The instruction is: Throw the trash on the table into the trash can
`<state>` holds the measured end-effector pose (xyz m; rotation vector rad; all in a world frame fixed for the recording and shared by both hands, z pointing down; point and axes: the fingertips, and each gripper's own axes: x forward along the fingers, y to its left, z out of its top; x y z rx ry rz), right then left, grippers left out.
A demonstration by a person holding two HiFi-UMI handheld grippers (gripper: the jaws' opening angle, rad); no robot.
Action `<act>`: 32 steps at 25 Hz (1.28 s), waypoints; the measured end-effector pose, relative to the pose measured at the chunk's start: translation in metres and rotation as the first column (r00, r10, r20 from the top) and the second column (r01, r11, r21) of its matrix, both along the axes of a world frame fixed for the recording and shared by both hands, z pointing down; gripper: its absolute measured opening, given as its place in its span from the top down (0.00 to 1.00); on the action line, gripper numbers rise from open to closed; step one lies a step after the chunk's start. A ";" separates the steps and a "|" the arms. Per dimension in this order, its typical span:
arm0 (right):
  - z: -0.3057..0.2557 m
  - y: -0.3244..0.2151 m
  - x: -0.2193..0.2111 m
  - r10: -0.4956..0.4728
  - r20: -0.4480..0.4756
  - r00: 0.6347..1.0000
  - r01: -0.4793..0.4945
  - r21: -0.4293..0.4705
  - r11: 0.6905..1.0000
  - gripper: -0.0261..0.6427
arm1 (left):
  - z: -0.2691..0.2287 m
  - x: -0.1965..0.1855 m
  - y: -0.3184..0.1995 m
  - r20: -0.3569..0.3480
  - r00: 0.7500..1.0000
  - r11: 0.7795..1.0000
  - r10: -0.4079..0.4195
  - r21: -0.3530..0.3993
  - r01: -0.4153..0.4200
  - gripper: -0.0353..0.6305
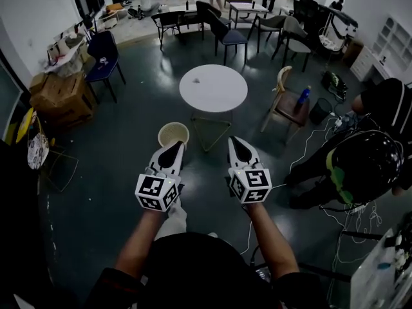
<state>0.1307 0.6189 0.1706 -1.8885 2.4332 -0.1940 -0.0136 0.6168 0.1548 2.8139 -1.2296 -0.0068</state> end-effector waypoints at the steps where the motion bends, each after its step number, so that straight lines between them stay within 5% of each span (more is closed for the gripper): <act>1: 0.000 -0.005 -0.001 0.000 0.002 1.000 0.000 0.000 1.000 0.93 | 0.000 -0.002 -0.004 0.000 1.000 1.000 0.000 -0.001 0.000 0.93; 32: 0.006 -0.308 -0.063 0.043 -0.059 0.997 -0.047 -0.063 0.997 0.93 | 0.011 -0.047 -0.317 -0.050 0.993 0.992 0.106 -0.069 -0.110 0.93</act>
